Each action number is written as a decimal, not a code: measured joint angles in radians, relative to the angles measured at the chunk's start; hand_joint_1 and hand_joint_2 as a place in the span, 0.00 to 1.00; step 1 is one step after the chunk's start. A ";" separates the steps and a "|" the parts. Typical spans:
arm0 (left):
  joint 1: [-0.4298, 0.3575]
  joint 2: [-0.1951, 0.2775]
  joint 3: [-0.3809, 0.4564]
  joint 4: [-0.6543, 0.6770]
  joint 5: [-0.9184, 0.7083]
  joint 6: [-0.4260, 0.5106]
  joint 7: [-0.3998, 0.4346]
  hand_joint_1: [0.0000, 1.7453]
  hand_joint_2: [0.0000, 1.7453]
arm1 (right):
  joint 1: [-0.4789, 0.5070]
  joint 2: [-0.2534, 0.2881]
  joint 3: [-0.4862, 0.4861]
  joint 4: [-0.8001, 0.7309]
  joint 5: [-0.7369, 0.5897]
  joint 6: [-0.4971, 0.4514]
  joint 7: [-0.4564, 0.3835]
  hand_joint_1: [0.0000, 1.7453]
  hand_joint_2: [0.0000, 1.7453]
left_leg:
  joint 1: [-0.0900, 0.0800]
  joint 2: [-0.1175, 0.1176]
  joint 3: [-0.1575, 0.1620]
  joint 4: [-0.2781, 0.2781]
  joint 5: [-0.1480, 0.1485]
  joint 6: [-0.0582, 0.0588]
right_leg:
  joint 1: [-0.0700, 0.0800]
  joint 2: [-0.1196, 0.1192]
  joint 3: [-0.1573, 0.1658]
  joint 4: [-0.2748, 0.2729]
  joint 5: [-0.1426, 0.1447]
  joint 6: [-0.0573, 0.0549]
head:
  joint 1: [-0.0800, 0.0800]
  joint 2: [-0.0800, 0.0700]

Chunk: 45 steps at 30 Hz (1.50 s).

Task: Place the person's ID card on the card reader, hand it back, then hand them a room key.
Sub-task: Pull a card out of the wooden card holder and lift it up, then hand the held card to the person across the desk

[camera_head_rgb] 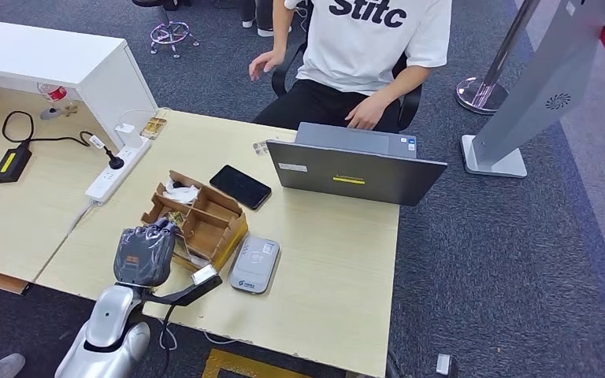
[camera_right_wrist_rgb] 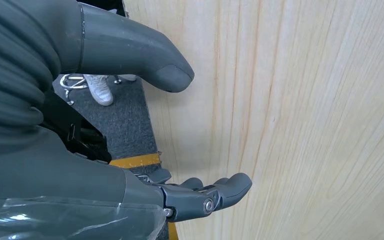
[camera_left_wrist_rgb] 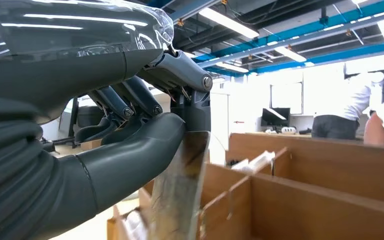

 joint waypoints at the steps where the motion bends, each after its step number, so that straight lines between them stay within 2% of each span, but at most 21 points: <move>1: -0.003 0.001 0.001 -0.002 0.000 0.000 0.000 1.00 1.00 | 0.000 0.000 0.000 0.000 0.000 0.000 0.000 0.00 1.00 | 0.000 0.000 0.000 0.000 0.000 0.000 | 0.000 0.000 0.000 0.000 0.000 0.000 | 0.000 0.000; 39: -0.009 0.008 0.010 -0.012 0.006 0.004 0.002 1.00 1.00 | 0.000 0.000 0.001 0.000 0.000 0.000 0.000 0.00 1.00 | 0.000 0.000 0.000 0.000 0.000 0.000 | 0.000 0.000 0.000 0.000 0.000 0.000 | 0.000 0.000; 42: -0.047 0.037 0.020 -0.041 0.095 0.012 0.022 1.00 1.00 | 0.000 0.000 0.003 0.000 0.002 0.000 0.002 0.00 1.00 | 0.002 0.000 -0.001 0.000 0.001 -0.001 | 0.002 0.000 -0.002 0.000 0.001 -0.002 | 0.001 0.000; 45: -0.137 0.090 0.058 -0.095 0.173 -0.030 0.038 1.00 1.00 | -0.001 0.000 0.005 0.000 0.002 -0.001 0.003 0.00 1.00 | 0.004 -0.001 -0.002 0.000 0.003 -0.003 | 0.003 -0.001 -0.001 0.000 0.002 -0.003 | 0.000 0.000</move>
